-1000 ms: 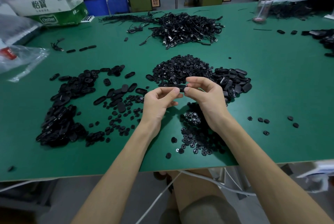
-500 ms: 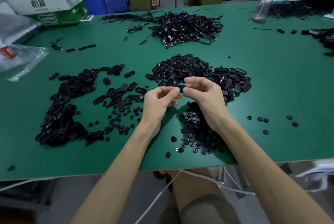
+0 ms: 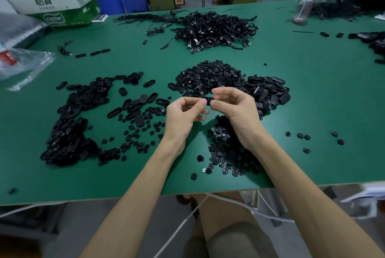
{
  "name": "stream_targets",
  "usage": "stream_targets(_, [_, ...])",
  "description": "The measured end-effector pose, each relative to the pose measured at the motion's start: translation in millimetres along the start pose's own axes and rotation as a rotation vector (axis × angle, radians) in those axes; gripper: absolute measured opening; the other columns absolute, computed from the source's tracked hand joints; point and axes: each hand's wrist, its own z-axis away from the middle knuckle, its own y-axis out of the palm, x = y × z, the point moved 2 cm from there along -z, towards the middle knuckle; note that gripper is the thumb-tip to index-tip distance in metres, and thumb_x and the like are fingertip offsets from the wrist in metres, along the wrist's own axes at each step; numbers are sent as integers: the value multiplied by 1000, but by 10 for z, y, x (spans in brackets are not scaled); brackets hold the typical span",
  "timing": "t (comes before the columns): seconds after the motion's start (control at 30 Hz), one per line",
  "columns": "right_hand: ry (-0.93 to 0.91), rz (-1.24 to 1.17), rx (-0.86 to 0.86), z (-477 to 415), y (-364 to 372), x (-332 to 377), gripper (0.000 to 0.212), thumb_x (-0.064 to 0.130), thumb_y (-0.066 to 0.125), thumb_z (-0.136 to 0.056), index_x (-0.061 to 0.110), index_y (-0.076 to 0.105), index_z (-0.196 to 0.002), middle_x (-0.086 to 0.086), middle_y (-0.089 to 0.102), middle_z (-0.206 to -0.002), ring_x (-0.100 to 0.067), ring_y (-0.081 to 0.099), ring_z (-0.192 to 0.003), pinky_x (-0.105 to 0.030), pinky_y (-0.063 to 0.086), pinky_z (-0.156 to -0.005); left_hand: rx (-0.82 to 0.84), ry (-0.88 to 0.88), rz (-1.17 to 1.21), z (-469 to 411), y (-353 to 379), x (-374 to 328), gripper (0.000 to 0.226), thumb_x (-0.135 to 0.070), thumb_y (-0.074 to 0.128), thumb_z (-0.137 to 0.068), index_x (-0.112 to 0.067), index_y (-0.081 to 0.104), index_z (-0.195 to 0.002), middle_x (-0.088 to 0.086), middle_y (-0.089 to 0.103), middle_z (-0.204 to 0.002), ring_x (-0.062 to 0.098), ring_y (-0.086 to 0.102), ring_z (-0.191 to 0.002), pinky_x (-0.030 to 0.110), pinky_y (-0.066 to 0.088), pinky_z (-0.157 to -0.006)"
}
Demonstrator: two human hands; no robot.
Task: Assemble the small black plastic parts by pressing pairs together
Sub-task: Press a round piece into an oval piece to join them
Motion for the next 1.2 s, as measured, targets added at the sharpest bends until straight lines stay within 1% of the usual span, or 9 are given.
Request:
stream_targets(0.2, [2,-2,-1,-9,2,-15,28,-2,80,-82,11,76,-106,3,74,-93,-14,69,-94,-38,57,-97,-16,9,2,4,2,2,12,-13,77,-93,-3,72,-99,9,76,-85,20,74,-76,26,58,-67])
stream_targets(0.4, [14,3,10,-14,-2,-29,28,-2,80,-82,11,76,-106,3,73,-92,-13,69,-93,-30,57,-91,-7,16,-16,5,-4,-4,13,-12,77,-92,-3,70,-98,6,75,-82,20,73,-74,27,59,-68])
stream_targets(0.6, [21,-7,9,-11,7,-21,27,-2,80,-82,11,76,-106,-1,73,-96,-17,69,-93,-34,58,-94,-4,17,-10,0,-20,-5,14,-13,78,-91,-4,70,-98,5,75,-83,20,72,-74,30,60,-71])
stream_targets(0.77, [22,-7,11,-9,17,-16,27,-2,80,-82,10,76,-106,0,73,-94,-16,69,-90,-31,57,-91,2,28,-20,2,-19,-12,11,-12,78,-91,-6,71,-97,4,74,-82,19,71,-72,28,59,-69])
stream_targets(0.93, [21,-5,15,-2,14,-2,29,-3,80,-81,10,76,-106,1,72,-93,-15,68,-92,-31,57,-92,5,33,-21,4,-17,-9,10,-11,78,-92,-6,71,-97,4,74,-82,19,70,-70,29,59,-70])
stream_targets(1.03, [24,-9,15,2,16,6,29,-3,80,-81,11,76,-106,-1,71,-95,-16,67,-92,-32,57,-93,2,19,-7,0,-19,-7,13,-11,79,-91,-5,70,-98,4,74,-81,18,70,-69,28,59,-69])
stream_targets(1.2, [20,-16,28,12,18,13,29,-4,79,-81,10,76,-107,0,71,-94,-16,68,-91,-29,56,-90,-38,-21,29,-10,-30,14,25,-10,82,-87,-4,64,-103,2,74,-75,17,70,-65,25,59,-67])
